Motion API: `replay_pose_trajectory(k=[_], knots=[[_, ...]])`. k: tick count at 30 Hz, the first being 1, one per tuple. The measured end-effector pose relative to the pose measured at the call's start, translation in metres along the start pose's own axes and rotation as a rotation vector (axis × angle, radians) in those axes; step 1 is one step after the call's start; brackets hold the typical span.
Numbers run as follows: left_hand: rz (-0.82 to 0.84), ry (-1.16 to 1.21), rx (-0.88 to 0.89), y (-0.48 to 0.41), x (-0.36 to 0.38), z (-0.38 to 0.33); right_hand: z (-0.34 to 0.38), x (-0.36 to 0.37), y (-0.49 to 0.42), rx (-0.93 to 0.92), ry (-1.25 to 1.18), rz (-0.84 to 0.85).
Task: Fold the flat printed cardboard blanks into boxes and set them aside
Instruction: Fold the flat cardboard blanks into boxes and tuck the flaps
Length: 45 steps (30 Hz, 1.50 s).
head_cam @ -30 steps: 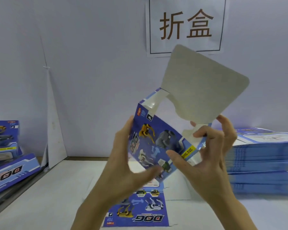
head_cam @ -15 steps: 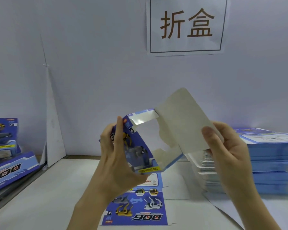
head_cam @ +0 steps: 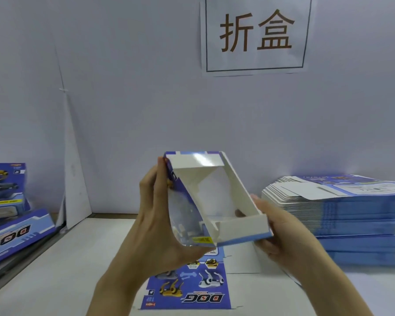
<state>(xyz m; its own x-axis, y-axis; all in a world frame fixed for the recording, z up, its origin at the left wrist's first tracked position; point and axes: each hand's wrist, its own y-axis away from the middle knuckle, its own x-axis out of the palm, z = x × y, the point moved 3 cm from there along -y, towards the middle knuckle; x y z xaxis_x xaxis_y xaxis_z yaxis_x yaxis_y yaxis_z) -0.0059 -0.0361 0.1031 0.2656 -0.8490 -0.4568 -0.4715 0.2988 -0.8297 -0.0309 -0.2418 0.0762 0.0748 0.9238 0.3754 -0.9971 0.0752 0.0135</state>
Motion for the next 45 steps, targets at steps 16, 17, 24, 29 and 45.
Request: replay_pose_trajectory(k=[16,17,24,29,45], knots=[[0.184,-0.13,0.056,0.013,0.011,-0.01,0.036,-0.029,0.015,-0.797,0.185,-0.33],[0.183,-0.109,0.06,0.013,0.01,-0.011,0.035,-0.03,0.014,-0.802,0.184,-0.324],[0.136,-0.126,0.11,0.014,0.014,-0.018,0.039,-0.035,0.011,-0.721,0.101,-0.231],[0.135,-0.33,0.195,0.013,0.022,-0.024,0.04,-0.033,0.007,-0.52,0.02,-0.068],[0.147,-0.326,0.214,0.013,0.029,-0.024,0.03,-0.03,0.005,-0.512,0.233,-0.184]])
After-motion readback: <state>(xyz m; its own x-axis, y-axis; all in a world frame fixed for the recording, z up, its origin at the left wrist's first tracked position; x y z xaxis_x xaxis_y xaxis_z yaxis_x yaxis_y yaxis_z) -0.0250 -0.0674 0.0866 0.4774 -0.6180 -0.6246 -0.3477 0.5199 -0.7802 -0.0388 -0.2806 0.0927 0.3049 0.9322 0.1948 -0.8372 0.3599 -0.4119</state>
